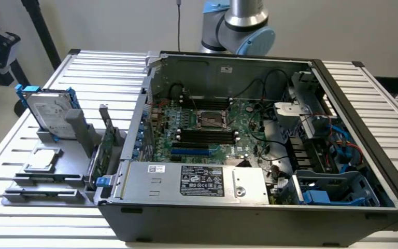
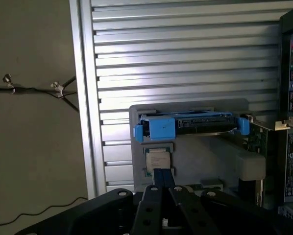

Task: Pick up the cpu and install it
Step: 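Pick up the cpu and move it towards the insertion slot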

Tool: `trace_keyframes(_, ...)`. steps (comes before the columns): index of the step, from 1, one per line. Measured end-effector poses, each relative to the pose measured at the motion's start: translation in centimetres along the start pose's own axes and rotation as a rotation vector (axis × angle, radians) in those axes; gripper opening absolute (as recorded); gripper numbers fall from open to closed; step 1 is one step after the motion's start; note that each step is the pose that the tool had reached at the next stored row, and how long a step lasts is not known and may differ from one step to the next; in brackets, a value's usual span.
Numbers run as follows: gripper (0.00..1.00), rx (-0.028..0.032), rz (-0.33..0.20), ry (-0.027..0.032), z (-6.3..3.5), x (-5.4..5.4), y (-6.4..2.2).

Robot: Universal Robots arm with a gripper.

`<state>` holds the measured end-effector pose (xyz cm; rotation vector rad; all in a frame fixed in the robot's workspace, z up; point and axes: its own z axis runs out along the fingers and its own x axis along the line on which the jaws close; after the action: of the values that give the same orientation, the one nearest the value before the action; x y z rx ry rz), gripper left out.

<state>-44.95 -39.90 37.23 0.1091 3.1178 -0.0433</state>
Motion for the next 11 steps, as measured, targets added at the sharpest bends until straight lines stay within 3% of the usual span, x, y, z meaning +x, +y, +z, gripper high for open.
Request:
trace_keyframes(2, 0.12, 0.0, 0.0, 0.0, 0.0, 0.0, 0.0)
trace_keyframes(4, 0.24, 0.0, 0.0, 0.0, 0.0, 0.0, 0.0)
trace_keyframes(5, 0.24, 0.0, 0.0, 0.0, 0.0, 0.0, 0.0)
trace_keyframes(8, 0.42, 0.0001, 0.0, 0.0006, 0.02, 0.0, -0.14)
trace_keyframes(11, 0.47, -0.0001, 0.0, 0.0052, 0.14, -0.04, -0.6)
